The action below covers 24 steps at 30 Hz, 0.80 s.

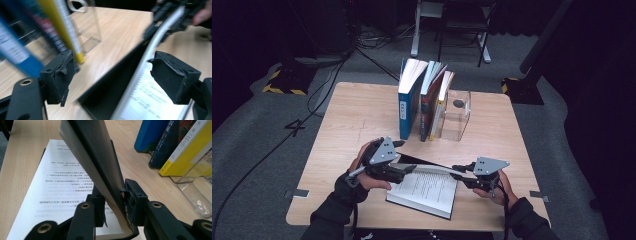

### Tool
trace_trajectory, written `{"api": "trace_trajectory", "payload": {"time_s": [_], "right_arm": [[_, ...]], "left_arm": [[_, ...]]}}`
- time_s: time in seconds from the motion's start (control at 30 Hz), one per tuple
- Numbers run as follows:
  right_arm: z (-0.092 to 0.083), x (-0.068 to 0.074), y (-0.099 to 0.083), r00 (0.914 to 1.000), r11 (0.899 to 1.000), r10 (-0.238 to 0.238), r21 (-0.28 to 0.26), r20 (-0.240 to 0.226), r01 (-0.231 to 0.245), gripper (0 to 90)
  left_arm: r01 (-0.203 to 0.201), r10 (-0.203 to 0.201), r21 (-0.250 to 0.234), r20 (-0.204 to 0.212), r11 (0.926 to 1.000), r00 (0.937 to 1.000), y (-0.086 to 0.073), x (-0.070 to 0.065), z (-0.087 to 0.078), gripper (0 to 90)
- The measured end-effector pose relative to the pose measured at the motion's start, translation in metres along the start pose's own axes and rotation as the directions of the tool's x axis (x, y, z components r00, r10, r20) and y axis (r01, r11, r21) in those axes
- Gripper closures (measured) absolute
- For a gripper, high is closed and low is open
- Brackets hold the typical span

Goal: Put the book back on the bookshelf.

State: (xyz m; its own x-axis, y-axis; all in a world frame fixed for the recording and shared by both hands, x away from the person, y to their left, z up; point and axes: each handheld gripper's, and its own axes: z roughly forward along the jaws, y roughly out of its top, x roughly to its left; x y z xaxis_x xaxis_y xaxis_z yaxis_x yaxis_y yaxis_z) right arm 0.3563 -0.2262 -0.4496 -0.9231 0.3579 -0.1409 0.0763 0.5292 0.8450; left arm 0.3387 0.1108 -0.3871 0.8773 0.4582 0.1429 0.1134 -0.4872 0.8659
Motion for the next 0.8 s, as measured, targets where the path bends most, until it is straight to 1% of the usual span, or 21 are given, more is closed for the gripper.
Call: {"api": "trace_trajectory", "payload": {"time_s": [0.07, 0.1, 0.17, 0.2, 0.23, 0.27, 0.3, 0.33, 0.37, 0.4, 0.43, 0.47, 0.5, 0.53, 0.57, 0.63, 0.7, 0.73, 0.77, 0.8], "right_arm": [[0.000, 0.000, 0.000, 1.0000, 1.000, -0.001, 0.001, -0.002, 0.001, 70.4], [0.000, -0.001, 0.000, 1.0000, 1.000, -0.001, 0.001, -0.004, 0.001, 70.1], [0.000, 0.000, 0.000, 0.9999, 1.000, -0.004, 0.005, -0.010, 0.004, 69.2], [0.000, 0.000, 0.000, 0.9999, 1.000, -0.006, 0.008, -0.013, 0.006, 68.7], [0.000, 0.000, 0.000, 0.9999, 1.000, -0.007, 0.010, -0.016, 0.007, 68.0], [0.001, 0.000, 0.000, 0.9998, 1.000, -0.005, 0.013, -0.021, 0.006, 67.0], [0.001, 0.001, 0.000, 0.9996, 1.000, -0.007, 0.019, -0.028, 0.008, 65.8], [0.002, 0.001, 0.000, 0.9995, 1.000, -0.008, 0.021, -0.030, 0.009, 65.5], [0.002, 0.001, 0.000, 0.9994, 1.000, -0.010, 0.023, -0.032, 0.011, 65.3], [0.002, 0.001, 0.000, 0.9994, 1.000, -0.010, 0.023, -0.032, 0.011, 65.3], [0.002, 0.001, 0.000, 0.9994, 1.000, -0.014, 0.025, -0.033, 0.015, 65.2], [0.002, 0.001, 0.000, 0.9994, 1.000, -0.014, 0.025, -0.033, 0.015, 65.2], [0.002, 0.001, 0.000, 0.9993, 0.999, -0.017, 0.027, -0.034, 0.018, 65.1], [0.002, 0.002, 0.001, 0.9992, 0.999, -0.023, 0.029, -0.031, 0.024, 64.9], [0.002, 0.002, 0.001, 0.9993, 0.999, -0.021, 0.029, -0.031, 0.022, 64.9], [0.002, 0.002, 0.001, 0.9993, 0.999, -0.023, 0.028, -0.028, 0.024, 64.9], [0.002, 0.003, 0.001, 0.9995, 0.999, -0.022, 0.026, -0.025, 0.022, 65.1], [0.001, 0.003, 0.001, 0.9993, 1.000, -0.028, 0.014, -0.024, 0.028, 65.6], [0.001, 0.004, 0.001, 0.9992, 0.999, -0.031, 0.011, -0.025, 0.031, 65.6], [0.001, 0.004, 0.001, 0.9992, 0.999, -0.031, 0.011, -0.025, 0.031, 65.6]], "left_arm": [[-0.027, 0.027, 0.022, 0.012, 0.9994, 0.9996, 0.004, -0.009, 0.008, 18.3], [-0.041, 0.041, 0.031, 0.006, 0.9987, 0.9991, 0.005, -0.013, 0.012, 18.1], [-0.066, 0.065, 0.049, 0.012, 0.9966, 0.9978, 0.008, -0.018, 0.020, 16.5], [-0.071, 0.072, 0.057, 0.000, 0.9958, 0.9974, 0.009, -0.020, 0.023, 16.8], [-0.079, 0.079, 0.067, -0.001, 0.9946, 0.9969, 0.010, -0.022, 0.026, 16.5], [-0.086, 0.086, 0.083, 0.014, 0.9928, 0.9962, 0.011, -0.024, 0.030, 16.2], [-0.110, 0.111, 0.126, 0.001, 0.9859, 0.9938, 0.012, -0.028, 0.036, 17.7], [-0.122, 0.124, 0.140, -0.002, 0.9826, 0.9923, 0.012, -0.030, 0.039, 17.4], [-0.123, 0.125, 0.148, -0.001, 0.9813, 0.9922, 0.012, -0.031, 0.041, 16.9], [-0.123, 0.125, 0.148, -0.001, 0.9813, 0.9922, 0.012, -0.031, 0.041, 18.3], [-0.118, 0.120, 0.163, -0.004, 0.9795, 0.9927, 0.011, -0.031, 0.045, 18.4], [-0.118, 0.120, 0.163, -0.004, 0.9795, 0.9927, 0.011, -0.031, 0.045, 18.3], [-0.118, 0.123, 0.174, -0.016, 0.9777, 0.9923, 0.010, -0.031, 0.047, 18.3], [-0.138, 0.145, 0.188, -0.023, 0.9725, 0.9892, 0.009, -0.033, 0.049, 18.3], [-0.141, 0.149, 0.190, -0.029, 0.9715, 0.9884, 0.009, -0.033, 0.049, 19.0], [-0.132, 0.141, 0.184, -0.033, 0.9740, 0.9895, 0.008, -0.032, 0.048, 21.9], [-0.132, 0.140, 0.182, -0.035, 0.9745, 0.9895, 0.008, -0.032, 0.048, 22.7], [-0.139, 0.150, 0.192, -0.045, 0.9715, 0.9877, 0.009, -0.033, 0.048, 23.9], [-0.150, 0.159, 0.200, -0.031, 0.9683, 0.9868, 0.009, -0.033, 0.048, 24.9], [-0.150, 0.159, 0.200, -0.031, 0.9683, 0.9868, 0.009, -0.033, 0.048, 28.5]]}}
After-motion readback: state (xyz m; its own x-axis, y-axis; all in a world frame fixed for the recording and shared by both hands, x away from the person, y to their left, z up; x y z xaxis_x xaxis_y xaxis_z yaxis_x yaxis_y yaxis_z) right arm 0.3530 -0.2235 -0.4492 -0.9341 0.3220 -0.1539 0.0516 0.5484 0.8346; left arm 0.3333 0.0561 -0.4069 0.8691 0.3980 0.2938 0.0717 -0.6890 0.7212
